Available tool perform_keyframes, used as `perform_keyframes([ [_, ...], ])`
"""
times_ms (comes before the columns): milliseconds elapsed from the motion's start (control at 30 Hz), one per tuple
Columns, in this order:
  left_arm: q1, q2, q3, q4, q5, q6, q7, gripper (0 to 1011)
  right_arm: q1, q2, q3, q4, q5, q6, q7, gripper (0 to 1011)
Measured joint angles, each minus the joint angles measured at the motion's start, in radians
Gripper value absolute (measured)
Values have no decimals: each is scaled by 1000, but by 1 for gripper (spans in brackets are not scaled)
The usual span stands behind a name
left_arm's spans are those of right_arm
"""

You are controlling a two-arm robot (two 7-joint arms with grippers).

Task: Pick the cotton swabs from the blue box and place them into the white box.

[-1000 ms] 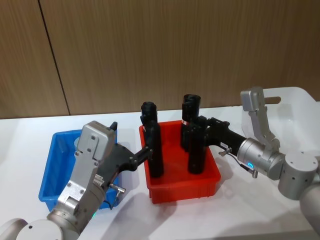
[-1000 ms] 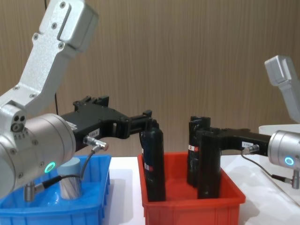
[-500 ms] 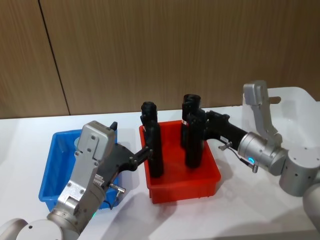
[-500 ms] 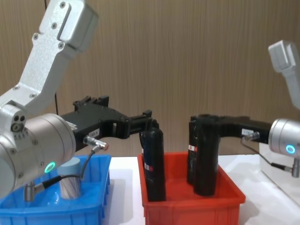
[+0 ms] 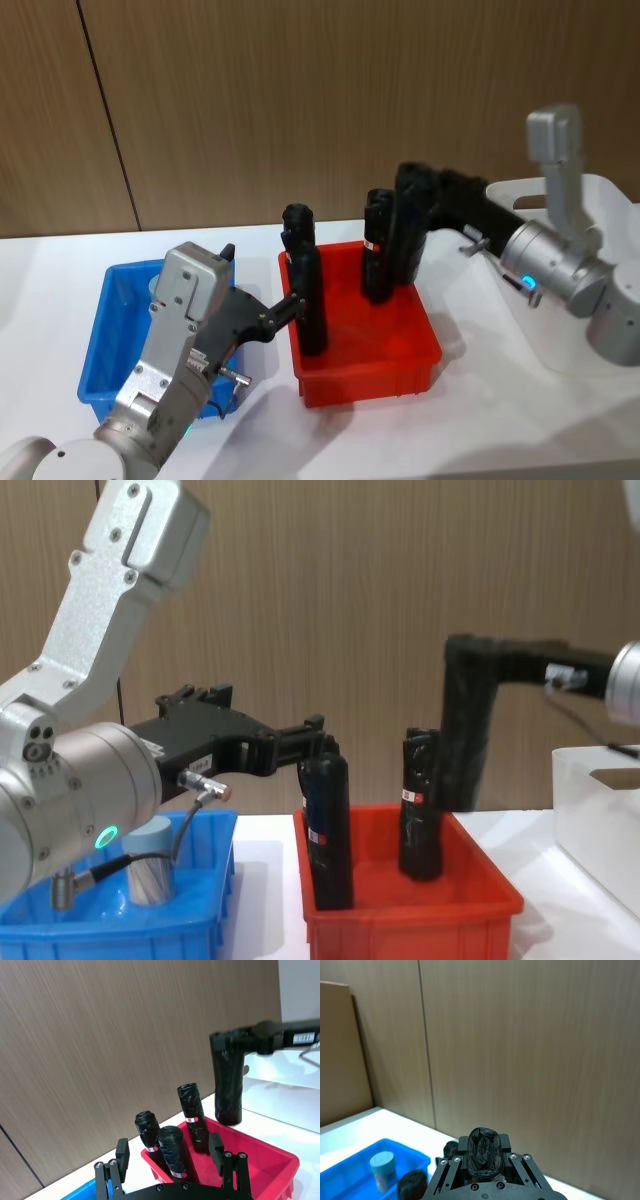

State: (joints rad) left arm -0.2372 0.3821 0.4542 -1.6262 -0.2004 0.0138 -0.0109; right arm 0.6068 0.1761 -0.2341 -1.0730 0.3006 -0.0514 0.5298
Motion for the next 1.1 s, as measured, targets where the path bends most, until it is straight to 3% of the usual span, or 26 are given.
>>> perform_keyframes([
  [200,0,0,0,0,0,0,0,1004,-27,33,29,-118,-2,42,-57,348],
  [567,0,0,0,0,0,0,0,1004,-45,84,82,-212,-27,83,-152,348],
  [833,0,0,0,0,0,0,0,1004,-45,118,118,-223,-56,97,-215,348],
  [1100,0,0,0,0,0,0,0,1004,-25,145,150,-169,-89,109,-266,348],
])
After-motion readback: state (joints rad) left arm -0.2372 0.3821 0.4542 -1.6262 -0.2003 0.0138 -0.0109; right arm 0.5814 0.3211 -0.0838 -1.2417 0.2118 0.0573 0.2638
